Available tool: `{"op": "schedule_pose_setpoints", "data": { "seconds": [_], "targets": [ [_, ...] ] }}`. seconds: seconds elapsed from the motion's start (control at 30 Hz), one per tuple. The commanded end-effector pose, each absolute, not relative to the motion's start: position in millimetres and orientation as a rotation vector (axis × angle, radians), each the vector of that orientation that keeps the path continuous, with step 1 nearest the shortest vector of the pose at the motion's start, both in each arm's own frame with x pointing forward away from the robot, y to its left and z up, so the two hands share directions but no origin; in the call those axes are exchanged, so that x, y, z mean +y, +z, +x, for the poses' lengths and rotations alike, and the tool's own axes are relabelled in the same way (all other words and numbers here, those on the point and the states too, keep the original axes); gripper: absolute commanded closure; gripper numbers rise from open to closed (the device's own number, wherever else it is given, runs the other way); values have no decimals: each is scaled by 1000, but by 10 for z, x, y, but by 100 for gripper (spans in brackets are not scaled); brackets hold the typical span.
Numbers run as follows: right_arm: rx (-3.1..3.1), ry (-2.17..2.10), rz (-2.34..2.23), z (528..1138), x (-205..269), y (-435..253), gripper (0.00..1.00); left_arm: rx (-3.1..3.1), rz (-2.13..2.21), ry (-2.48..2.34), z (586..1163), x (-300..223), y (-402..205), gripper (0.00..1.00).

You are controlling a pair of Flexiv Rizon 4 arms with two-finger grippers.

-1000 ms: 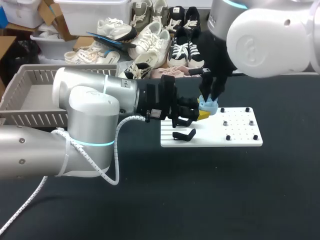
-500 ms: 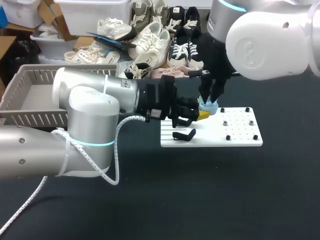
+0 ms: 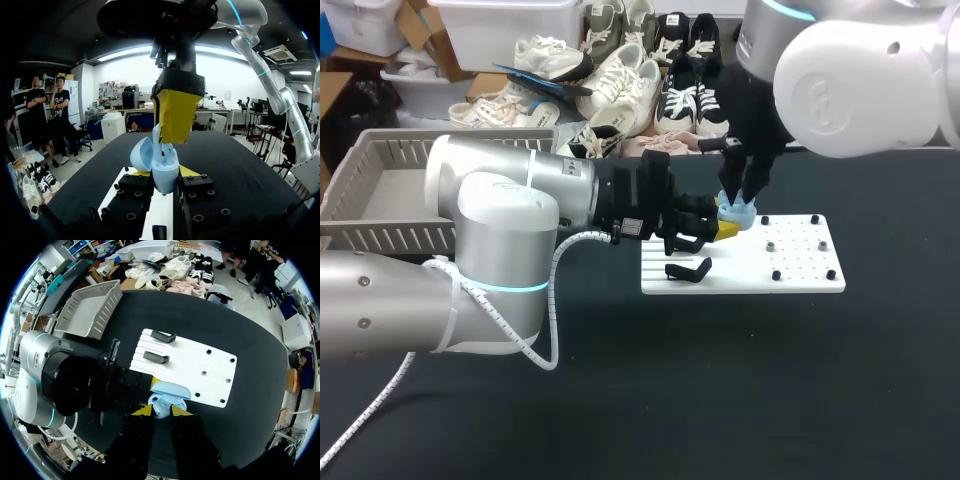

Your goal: Pick up each earbud case from the left stands, insert the matching earbuds, close the lid, and place the case in the box.

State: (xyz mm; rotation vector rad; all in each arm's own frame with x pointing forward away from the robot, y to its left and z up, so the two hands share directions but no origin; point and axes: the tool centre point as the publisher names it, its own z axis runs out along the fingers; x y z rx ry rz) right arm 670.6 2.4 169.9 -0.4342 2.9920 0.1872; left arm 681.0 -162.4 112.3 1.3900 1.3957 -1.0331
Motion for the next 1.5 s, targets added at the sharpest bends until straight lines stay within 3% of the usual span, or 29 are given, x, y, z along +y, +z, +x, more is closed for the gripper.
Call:
{"op": "schedule_pose_setpoints", "data": {
  "seconds": [0.03,1.5],
  "targets": [
    [2993,191,-436,6710,25,1689,100,1394,1391,-1034,6816,-1620,1122,100],
    [2979,217,-461,6610,86,1714,100,1394,1391,-1034,6816,-1620,1122,100]
  ]
}}
